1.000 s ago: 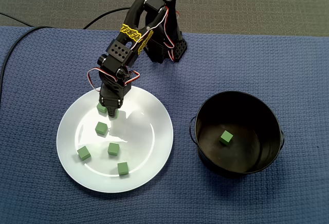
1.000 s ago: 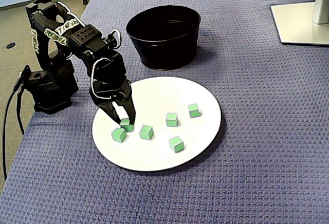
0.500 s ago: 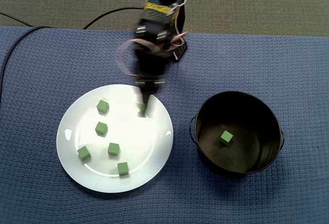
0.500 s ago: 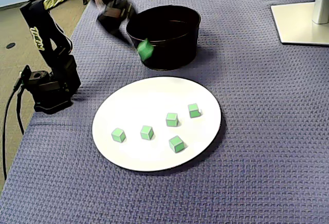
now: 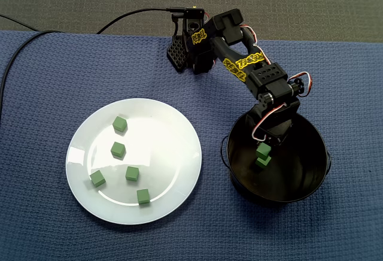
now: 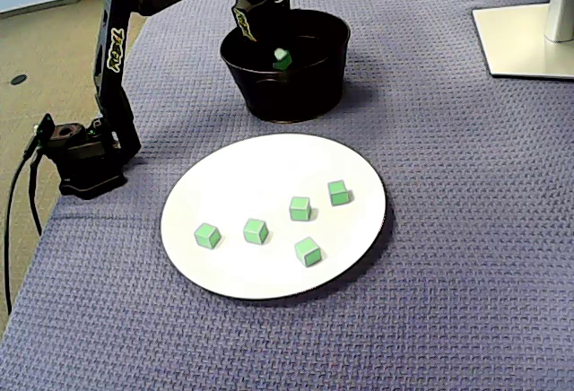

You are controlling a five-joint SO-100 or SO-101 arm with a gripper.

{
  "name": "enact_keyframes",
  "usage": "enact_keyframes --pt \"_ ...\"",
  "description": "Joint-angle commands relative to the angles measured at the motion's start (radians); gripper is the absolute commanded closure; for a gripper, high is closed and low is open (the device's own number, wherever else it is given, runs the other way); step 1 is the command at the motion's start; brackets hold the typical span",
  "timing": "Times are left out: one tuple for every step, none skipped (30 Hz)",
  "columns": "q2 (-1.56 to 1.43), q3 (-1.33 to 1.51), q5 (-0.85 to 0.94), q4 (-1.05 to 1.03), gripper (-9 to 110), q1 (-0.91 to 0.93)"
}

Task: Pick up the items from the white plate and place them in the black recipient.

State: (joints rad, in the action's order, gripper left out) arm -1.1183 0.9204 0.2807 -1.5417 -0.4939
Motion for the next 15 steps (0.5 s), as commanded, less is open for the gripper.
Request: enact_keyframes --pt "-0.135 0.003 0.020 -0.012 61 0.006" --pt "-0.190 0.018 0.032 -0.037 60 0.026" --pt "-0.255 0.038 0.052 -0.074 60 0.052" --pt "-0.327 0.066 0.089 -0.124 60 0.091" --pt "-0.403 0.103 0.144 -0.173 60 0.143" --pt "-0.480 0.147 0.227 -0.213 61 0.212" --pt "-0.557 0.210 0.331 -0.232 60 0.304" --pt "-0.624 0.290 0.445 -0.218 59 0.416" --pt "-0.681 0.373 0.557 -0.176 59 0.534" --pt "-0.719 0.456 0.673 -0.120 59 0.652" --pt "-0.738 0.543 0.798 -0.058 59 0.761" --pt "-0.744 0.620 0.913 -0.005 59 0.861" --pt "-0.744 0.686 1.014 0.043 60 0.943" --pt "-0.738 0.738 1.120 0.071 61 1.011" --pt "-0.730 0.776 1.215 0.091 62 1.071"
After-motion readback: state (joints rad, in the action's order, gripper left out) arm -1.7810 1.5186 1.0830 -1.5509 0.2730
